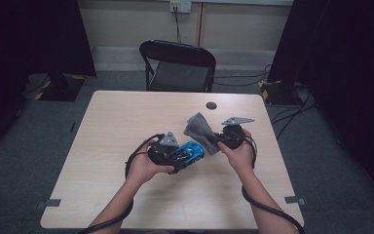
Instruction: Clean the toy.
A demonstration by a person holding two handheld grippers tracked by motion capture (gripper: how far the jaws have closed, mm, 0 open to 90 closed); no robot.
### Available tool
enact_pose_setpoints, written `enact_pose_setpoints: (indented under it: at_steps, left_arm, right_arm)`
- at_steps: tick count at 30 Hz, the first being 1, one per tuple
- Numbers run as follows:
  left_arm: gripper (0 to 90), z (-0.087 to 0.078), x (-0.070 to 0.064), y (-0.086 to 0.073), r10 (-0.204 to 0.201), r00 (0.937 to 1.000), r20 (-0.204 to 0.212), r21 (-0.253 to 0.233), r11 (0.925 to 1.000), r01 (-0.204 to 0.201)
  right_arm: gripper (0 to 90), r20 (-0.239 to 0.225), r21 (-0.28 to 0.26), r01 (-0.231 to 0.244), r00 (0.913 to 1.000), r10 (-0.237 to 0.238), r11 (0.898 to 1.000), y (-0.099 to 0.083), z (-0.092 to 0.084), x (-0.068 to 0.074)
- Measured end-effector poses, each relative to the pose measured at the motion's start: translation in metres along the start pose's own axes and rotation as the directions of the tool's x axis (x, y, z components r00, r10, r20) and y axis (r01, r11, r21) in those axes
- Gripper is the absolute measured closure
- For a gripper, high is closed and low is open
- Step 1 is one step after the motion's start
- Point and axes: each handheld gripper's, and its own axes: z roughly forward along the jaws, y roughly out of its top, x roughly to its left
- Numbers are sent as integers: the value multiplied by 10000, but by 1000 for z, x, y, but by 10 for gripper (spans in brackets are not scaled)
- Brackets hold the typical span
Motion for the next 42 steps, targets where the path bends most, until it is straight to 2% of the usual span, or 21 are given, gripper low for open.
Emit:
enact_pose_setpoints:
  at_steps: [8, 15, 23, 32, 36, 42]
  left_arm:
    - [281, -1, 6, -4, 64, 9998, -192, 164, 9998, -60]
    - [282, -2, 13, -8, -86, 9991, -426, 187, 9998, 94]
    - [281, -4, 17, -11, -205, 9981, -586, 187, 9996, 217]
    - [281, -6, 24, -16, -445, 9957, -813, 177, 9988, 461]
    - [281, -7, 27, -18, -460, 9943, -959, 229, 9986, 485]
    - [281, -8, 32, -22, -702, 9908, -1157, 232, 9970, 733]
  right_arm:
    - [770, -797, 256, 477, 9958, -455, 9985, 0, 8, 12]
    - [770, -1106, 366, 630, 9921, -586, 9973, -4, 8, 14]
    - [770, -1251, 441, 587, 9907, -528, 9973, -9, 6, 14]
    - [770, -1652, 445, 629, 9847, -548, 9970, -18, 3, 21]
    - [770, -1833, 462, 530, 9821, -437, 9975, -23, 2, 23]
    - [769, -2070, 490, 424, 9778, -314, 9979, -33, 0, 25]
